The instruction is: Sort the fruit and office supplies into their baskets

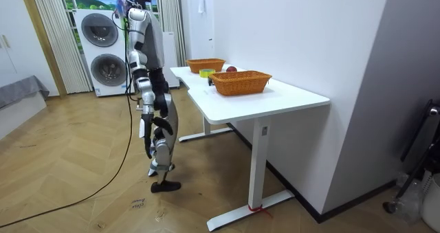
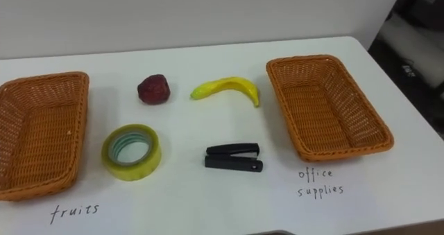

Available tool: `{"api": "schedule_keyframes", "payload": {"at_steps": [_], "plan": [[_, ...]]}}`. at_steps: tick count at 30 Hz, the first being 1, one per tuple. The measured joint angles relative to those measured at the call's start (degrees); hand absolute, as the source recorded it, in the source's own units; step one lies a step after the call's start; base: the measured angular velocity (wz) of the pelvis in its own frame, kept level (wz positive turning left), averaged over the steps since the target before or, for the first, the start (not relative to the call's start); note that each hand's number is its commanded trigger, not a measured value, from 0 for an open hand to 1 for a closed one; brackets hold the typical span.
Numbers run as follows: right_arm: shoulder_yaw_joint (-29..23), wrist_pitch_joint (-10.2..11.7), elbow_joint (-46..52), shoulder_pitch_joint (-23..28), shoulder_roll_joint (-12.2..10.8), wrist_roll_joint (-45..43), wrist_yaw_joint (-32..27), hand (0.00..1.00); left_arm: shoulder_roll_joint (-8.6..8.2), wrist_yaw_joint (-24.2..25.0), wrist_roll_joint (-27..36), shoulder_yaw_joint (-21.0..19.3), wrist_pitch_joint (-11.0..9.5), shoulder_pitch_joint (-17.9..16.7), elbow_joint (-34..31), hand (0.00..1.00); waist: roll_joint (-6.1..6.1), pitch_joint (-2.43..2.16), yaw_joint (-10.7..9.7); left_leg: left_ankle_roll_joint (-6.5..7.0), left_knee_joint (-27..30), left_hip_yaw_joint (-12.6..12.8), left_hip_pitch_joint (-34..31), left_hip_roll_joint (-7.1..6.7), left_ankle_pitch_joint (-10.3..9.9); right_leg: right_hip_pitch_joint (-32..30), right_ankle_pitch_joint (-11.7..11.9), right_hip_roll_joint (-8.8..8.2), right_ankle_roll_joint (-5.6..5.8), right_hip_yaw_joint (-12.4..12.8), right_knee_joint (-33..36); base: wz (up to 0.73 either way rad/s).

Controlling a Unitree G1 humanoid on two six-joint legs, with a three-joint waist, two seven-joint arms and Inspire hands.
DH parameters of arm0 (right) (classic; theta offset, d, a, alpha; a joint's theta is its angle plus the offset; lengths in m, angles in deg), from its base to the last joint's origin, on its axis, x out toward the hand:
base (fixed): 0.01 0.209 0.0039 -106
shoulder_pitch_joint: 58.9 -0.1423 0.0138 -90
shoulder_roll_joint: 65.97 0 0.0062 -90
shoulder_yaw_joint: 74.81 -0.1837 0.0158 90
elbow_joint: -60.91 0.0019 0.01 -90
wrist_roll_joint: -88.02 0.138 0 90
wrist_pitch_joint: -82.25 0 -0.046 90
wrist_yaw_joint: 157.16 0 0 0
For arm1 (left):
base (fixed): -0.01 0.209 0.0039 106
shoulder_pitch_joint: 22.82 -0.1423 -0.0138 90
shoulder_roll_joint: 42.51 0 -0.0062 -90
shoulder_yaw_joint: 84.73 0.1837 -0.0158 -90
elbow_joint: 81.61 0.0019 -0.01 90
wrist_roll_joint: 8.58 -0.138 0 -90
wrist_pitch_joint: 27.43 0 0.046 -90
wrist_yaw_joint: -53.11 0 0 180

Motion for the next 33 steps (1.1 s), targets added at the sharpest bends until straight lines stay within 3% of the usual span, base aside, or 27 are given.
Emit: {"api": "schedule_keyframes", "payload": {"at_steps": [3, 4, 5, 8, 15, 19, 27, 33], "plan": [[-0.04, 1.78, 2.82, 0.05, 0.27, 0.80, -3.50, 0.00, -0.02, 0.01, 0.01, -0.21, -0.75, -0.39, -0.50, 0.00, -0.07, -0.08, -0.09, 0.00, -0.01, -0.01, -0.49, 0.03, 0.00, -0.51, -0.01, -0.02, 0.00, -0.05, 0.00, 0.00], [-0.26, 2.16, 4.11, 0.06, 0.28, 0.65, -4.72, 0.00, -0.02, 0.05, -0.08, -0.21, -0.92, -0.40, -0.53, 0.00, -0.17, -0.40, -0.18, 0.00, -0.02, -0.04, -0.95, 0.05, 0.00, -1.05, -0.01, -0.02, -0.01, -0.02, 0.14, 0.00], [-0.86, 2.31, 5.89, 0.18, 0.26, 0.59, -5.96, 0.00, -0.02, 0.09, -0.10, -0.27, -1.10, -0.42, -0.60, 0.00, -0.21, -0.43, -0.25, 0.00, -0.03, -0.03, -1.00, 0.05, 0.00, -1.16, -0.02, -0.03, -0.02, 0.00, 0.27, 0.00], [-1.78, 3.04, 10.03, 0.21, 0.35, 0.51, -8.86, 0.00, 0.02, 0.18, -0.13, -0.27, -1.16, -0.56, -1.15, 0.00, -0.21, -0.46, -0.28, 0.00, -0.04, 0.05, -0.85, -0.03, 0.00, -1.21, -0.26, -0.09, 0.00, 0.06, 0.99, 0.00], [-1.71, 6.42, 23.38, 1.37, 0.45, 0.48, -17.52, 0.00, 0.14, -0.55, 0.02, 0.13, -3.43, -0.53, -1.03, 0.00, -0.64, -0.37, -0.36, 0.00, -0.09, 0.11, -0.93, -0.18, 0.00, -2.02, -0.72, -0.02, 0.02, 0.85, 1.95, -0.03], [-1.65, 9.41, 31.69, 1.80, 0.59, -1.57, -23.10, 0.00, 0.16, -1.20, -0.03, 0.17, -5.41, -0.41, -1.02, 0.00, -0.80, -0.30, -0.24, 0.01, -0.07, 0.07, -0.90, -0.20, 0.00, -1.99, -0.82, -0.05, 0.05, 0.77, 1.90, 0.00], [-1.59, 10.97, 43.65, 1.81, 2.03, -5.80, -27.80, 0.00, 0.30, -1.15, -0.08, 0.16, -6.18, -0.24, -1.02, 0.00, -1.54, -0.13, -0.18, 0.03, -0.06, 0.07, -1.85, -0.26, 0.01, -3.00, -0.79, 0.04, 0.05, 0.71, 1.92, 0.00], [-1.68, 11.10, 48.76, 1.03, 2.86, -14.38, -29.02, 0.00, 0.57, -0.62, -0.26, 0.13, -6.23, -0.31, -0.89, 0.00, -1.78, -0.23, 0.05, 0.03, -0.05, 0.42, -2.07, -0.40, 0.01, -3.03, -0.79, 0.06, 0.06, 0.44, 1.81, 0.00]]}}
